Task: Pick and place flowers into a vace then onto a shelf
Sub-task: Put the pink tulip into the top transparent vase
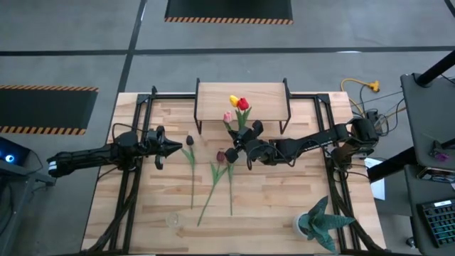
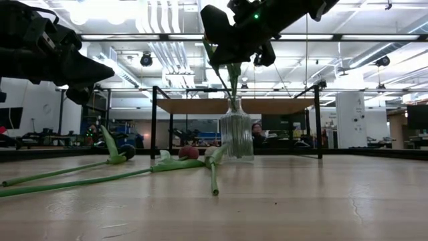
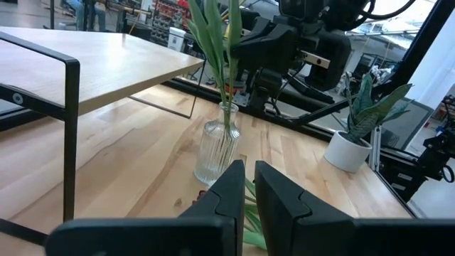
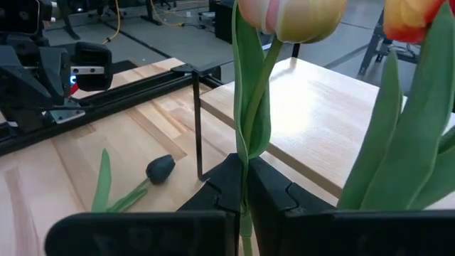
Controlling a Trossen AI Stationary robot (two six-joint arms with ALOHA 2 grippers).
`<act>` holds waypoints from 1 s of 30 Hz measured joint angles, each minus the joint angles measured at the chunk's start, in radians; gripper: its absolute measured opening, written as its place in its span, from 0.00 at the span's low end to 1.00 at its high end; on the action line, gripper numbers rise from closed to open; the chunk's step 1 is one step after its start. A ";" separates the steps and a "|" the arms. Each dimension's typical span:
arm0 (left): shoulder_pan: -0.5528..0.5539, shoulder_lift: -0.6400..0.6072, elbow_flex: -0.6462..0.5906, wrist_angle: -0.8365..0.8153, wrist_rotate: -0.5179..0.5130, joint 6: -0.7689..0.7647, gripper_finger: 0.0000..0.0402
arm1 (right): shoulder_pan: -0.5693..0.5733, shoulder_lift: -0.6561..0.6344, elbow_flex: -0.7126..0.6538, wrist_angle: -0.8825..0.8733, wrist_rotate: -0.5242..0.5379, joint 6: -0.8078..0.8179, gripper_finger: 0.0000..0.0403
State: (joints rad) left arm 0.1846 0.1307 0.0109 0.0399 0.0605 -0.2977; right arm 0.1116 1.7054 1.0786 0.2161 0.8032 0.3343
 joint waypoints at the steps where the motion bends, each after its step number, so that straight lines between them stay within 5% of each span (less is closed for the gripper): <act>1: 0.000 0.000 0.000 0.000 0.000 0.000 0.04 | 0.000 0.000 0.000 0.000 0.000 -0.002 0.03; 9: 0.000 0.000 0.000 0.000 0.000 0.000 0.04 | 0.000 -0.001 0.000 -0.003 0.000 0.003 0.12; 21: 0.000 0.000 0.000 0.000 0.000 0.000 0.04 | 0.021 -0.048 0.000 -0.003 0.001 -0.016 0.39; 30: 0.000 0.000 0.000 0.000 0.000 0.000 0.04 | 0.086 -0.153 0.000 -0.038 0.002 -0.125 0.45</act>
State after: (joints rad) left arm 0.1845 0.1305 0.0109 0.0395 0.0607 -0.2977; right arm 0.1976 1.5522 1.0786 0.1785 0.8047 0.2092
